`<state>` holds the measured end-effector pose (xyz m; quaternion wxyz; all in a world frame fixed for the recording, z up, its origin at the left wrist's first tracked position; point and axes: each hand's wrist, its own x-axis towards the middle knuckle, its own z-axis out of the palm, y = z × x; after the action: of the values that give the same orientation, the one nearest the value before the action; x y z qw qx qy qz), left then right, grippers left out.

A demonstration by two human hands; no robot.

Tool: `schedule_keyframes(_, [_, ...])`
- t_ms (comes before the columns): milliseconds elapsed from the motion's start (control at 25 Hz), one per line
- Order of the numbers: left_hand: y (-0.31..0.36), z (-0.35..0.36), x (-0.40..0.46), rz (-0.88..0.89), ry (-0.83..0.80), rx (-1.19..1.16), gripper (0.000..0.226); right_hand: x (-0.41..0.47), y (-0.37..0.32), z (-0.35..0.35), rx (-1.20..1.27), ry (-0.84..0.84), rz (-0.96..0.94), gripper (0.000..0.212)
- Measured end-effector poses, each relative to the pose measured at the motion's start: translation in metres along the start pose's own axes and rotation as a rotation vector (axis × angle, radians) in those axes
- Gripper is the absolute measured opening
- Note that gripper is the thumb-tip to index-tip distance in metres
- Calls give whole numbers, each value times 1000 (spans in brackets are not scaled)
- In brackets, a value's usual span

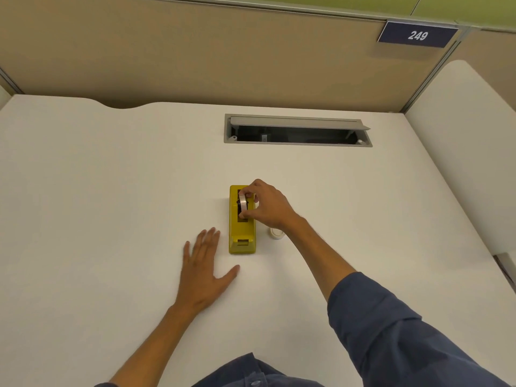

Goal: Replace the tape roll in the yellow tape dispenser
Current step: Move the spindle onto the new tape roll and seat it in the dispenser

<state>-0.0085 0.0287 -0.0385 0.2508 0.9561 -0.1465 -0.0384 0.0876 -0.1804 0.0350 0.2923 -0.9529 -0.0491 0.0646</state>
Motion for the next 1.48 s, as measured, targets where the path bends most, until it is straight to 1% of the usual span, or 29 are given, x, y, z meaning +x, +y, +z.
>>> schedule_keyframes(80, [19, 9, 4, 11, -16, -44, 89, 0, 1, 1, 0, -4, -4, 59])
schedule_keyframes(160, [27, 14, 9, -15, 6, -56, 87, 1, 1, 0, -3, -4, -5, 59])
schedule_keyframes(360, [26, 18, 17, -32, 50, -43, 77, 1, 1, 0, -3, -6, 2, 60])
schedule_keyframes(680, [24, 23, 17, -50, 45, -8, 73, 2, 0, -4, 13, -19, -4, 60])
schedule_keyframes(880, [22, 24, 17, -37, 73, -9, 73, 0, 0, -4, -12, -22, -17, 60])
schedule_keyframes(960, [24, 24, 17, -39, 80, 14, 76, 1, 1, -5, -32, -26, -32, 61])
schedule_keyframes(1040, [26, 23, 16, -56, 80, 31, 85, 3, 0, -7, -73, -40, -38, 63])
schedule_keyframes(1160, [33, 23, 18, -130, 92, 20, 97, 5, -3, -9, -130, -54, -44, 58])
schedule_keyframes(1280, [38, 24, 21, -184, 119, -2, 94, 4, -5, -10, -139, -47, -56, 55])
schedule_keyframes(1480, [37, 25, 20, -171, 100, 29, 92, 1, -6, -10, -146, -4, -66, 57])
